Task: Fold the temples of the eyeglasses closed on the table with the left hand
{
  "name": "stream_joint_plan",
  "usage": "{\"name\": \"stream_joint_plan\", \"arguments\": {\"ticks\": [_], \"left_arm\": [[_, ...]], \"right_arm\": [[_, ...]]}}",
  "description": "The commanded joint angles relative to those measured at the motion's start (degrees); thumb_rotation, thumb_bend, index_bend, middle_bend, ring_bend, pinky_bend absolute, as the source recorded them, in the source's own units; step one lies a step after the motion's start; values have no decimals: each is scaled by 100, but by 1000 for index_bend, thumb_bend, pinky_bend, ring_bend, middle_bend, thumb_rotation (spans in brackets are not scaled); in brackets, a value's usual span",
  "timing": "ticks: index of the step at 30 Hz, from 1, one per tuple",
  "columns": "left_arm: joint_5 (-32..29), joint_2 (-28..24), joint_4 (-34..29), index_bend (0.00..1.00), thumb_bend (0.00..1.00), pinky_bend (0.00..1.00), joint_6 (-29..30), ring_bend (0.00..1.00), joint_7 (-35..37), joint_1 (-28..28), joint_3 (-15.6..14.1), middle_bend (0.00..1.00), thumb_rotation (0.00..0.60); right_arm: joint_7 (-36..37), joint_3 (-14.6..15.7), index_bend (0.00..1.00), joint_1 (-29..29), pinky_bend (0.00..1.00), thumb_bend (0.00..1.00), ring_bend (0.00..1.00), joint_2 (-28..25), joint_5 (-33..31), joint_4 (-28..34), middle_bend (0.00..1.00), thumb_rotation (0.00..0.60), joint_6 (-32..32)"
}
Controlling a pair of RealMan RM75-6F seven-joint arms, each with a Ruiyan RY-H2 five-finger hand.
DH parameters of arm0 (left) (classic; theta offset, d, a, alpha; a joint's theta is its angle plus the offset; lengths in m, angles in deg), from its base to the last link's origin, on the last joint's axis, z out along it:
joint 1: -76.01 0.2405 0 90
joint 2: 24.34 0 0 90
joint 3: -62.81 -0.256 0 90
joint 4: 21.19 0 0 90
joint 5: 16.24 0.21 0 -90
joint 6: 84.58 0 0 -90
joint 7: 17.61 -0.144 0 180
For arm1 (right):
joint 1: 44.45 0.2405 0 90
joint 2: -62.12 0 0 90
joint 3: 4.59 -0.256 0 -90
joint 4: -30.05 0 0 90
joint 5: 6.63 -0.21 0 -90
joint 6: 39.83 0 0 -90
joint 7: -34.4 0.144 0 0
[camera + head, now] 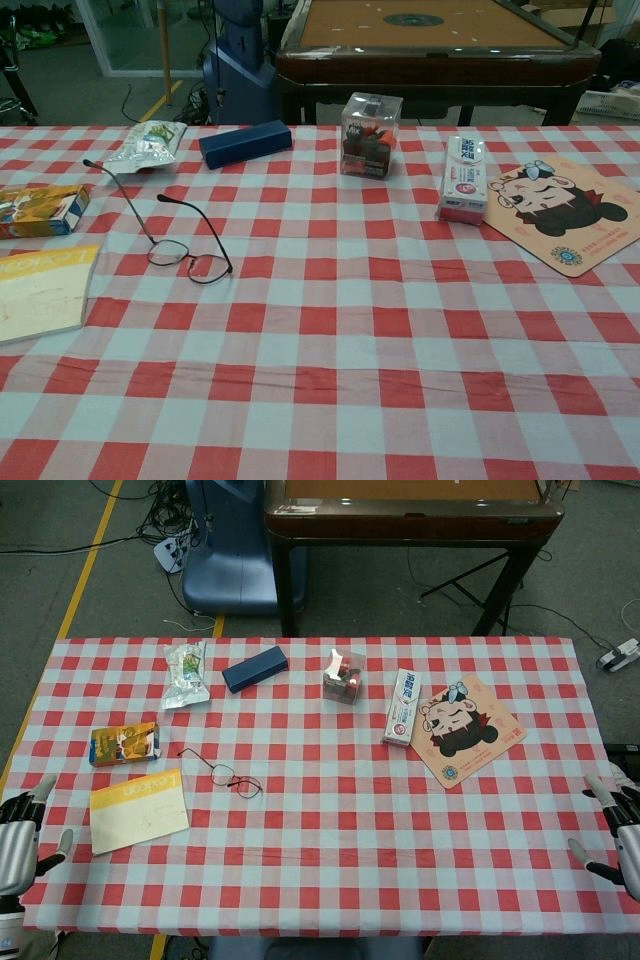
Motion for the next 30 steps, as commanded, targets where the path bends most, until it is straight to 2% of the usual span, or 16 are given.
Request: {"name": "stream_joint_plan", "arguments": {"ticks": [1, 11, 22, 26, 30], "left_arm": [[26, -5, 1, 53, 397, 145, -21, 171, 85, 11, -26, 134, 600], [70, -37, 37, 53, 397, 145, 19, 171, 107, 61, -52, 134, 600], [101, -48, 157, 53, 397, 145, -94, 174, 301, 1, -23, 138, 600], [199, -57, 281, 53, 397, 192, -332, 273, 489, -171, -2, 275, 600], [252, -73, 358, 53, 397, 401, -749, 393, 498, -487, 64, 429, 600]], "right_arm": [[85, 33, 0, 22, 121, 232, 208, -3, 110, -23, 243, 600, -23], [276, 28, 0, 211, 145, 232, 209, -10, 404, -245, 243, 600, -18], [280, 5, 0, 255, 173, 232, 209, 68, 394, -270, 243, 600, -78], [212, -13, 0, 214, 180, 232, 209, 59, 372, -244, 243, 600, -180], [164, -33, 0, 207, 180, 233, 209, 43, 311, -219, 243, 600, -180]]}}
